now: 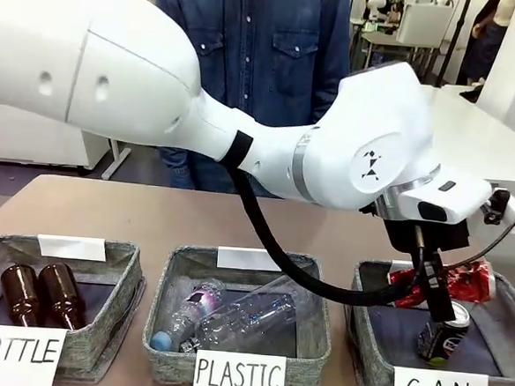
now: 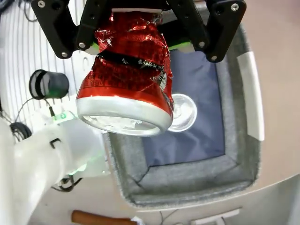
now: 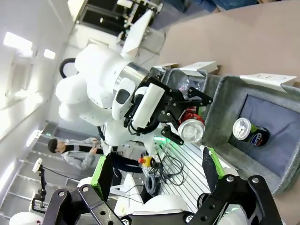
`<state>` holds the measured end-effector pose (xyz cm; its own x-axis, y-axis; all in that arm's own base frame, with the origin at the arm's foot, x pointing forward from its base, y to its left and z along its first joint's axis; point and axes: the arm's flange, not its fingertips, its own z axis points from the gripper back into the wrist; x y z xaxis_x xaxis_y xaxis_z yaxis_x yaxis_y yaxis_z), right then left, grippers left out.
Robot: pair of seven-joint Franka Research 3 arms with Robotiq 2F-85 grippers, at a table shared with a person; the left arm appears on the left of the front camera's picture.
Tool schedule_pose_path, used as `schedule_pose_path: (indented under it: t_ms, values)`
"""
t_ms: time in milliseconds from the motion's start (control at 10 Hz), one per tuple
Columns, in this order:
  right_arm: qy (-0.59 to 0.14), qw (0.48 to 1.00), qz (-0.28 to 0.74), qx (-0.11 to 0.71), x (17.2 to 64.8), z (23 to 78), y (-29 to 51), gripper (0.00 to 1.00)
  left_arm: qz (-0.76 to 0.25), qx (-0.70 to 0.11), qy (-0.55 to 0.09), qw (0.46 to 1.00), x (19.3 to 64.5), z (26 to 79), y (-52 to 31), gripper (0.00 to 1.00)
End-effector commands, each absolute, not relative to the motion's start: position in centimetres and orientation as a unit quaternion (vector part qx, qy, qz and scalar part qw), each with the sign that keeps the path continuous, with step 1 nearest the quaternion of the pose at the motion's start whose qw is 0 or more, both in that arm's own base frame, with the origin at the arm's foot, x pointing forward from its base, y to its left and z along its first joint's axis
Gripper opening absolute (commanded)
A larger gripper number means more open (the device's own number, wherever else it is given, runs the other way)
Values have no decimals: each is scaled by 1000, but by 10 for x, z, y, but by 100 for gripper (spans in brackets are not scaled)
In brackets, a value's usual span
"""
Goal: Sort the can waste into the basket.
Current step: Pick up the can waste from the table and place it in the right Fabric basket.
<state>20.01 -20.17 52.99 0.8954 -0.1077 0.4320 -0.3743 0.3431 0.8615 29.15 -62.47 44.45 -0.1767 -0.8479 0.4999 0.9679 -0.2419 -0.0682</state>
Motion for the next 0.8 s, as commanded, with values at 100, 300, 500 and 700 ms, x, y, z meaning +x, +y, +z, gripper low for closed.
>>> schedule_pose_path:
  t_ms: [100, 300, 500, 700]
  values:
    - [-218, 789, 77, 569, 202, 534, -202, 100, -752, -203, -149, 609, 296, 450, -623, 23]
    - [-218, 789, 77, 569, 202, 534, -202, 100, -762, -194, -154, 598, 295, 449, -621, 82]
    - [-218, 789, 77, 569, 202, 534, -202, 100, -761, -195, -159, 598, 295, 451, -619, 100]
    - [-218, 789, 77, 569, 202, 534, -202, 100, -760, -198, -161, 598, 296, 453, -617, 97]
